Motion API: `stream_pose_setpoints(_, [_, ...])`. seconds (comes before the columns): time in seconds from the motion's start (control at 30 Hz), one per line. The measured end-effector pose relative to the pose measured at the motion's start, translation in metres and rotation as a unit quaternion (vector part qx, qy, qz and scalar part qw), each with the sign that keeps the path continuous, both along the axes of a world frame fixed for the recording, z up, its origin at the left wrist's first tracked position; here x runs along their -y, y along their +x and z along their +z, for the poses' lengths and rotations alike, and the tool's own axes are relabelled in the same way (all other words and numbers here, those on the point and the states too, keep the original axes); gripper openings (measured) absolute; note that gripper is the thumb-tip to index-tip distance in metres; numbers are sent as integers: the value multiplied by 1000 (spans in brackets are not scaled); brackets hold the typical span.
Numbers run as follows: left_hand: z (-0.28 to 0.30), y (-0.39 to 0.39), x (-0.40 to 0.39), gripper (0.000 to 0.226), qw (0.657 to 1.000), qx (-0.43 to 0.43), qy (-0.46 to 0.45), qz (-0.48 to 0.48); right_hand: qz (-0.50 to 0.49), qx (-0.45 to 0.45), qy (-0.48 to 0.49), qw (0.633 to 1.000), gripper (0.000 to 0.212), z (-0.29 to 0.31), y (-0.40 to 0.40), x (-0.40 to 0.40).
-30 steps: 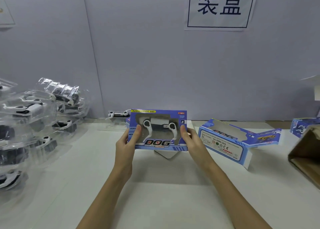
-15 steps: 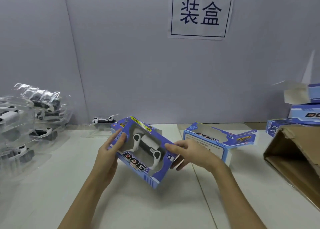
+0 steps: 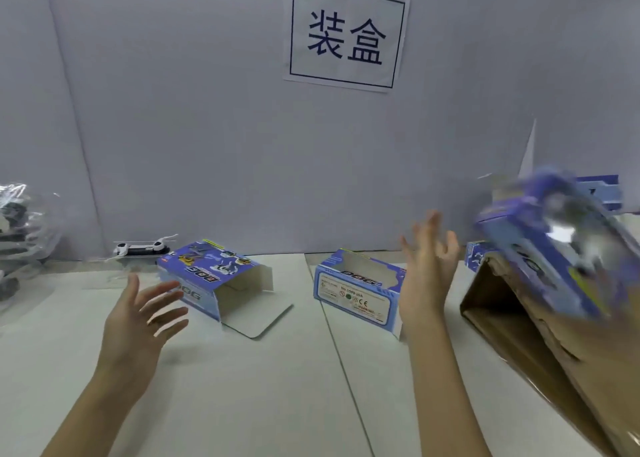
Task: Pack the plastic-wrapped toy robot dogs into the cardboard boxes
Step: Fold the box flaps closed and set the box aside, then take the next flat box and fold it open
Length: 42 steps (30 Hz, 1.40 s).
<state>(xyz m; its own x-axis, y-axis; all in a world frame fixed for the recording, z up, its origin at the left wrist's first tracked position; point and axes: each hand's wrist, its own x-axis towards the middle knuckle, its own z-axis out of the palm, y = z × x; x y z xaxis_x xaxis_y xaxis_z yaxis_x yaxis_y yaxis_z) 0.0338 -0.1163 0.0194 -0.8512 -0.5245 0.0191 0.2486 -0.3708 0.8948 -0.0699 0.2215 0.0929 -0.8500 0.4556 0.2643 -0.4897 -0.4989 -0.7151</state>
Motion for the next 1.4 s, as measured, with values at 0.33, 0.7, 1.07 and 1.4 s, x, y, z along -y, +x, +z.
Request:
stream_pose_setpoints(0.33, [4,4,-4,56,1000,6,1,-3,-136,192,811,535,79,-85,-34,52])
stream_pose_setpoints(0.7, [1,1,-15,52,998,40,-53,-18,-215,-10,607,765,48,-86,-32,47])
stream_pose_setpoints(1.07, [9,8,-20,80,993,73,-44,-77,165,-246,644,705,55,-57,16,81])
stream_pose_setpoints(1.4, [3,9,-28,63,958,-33,74,-276,134,-63,409,900,77,-52,33,94])
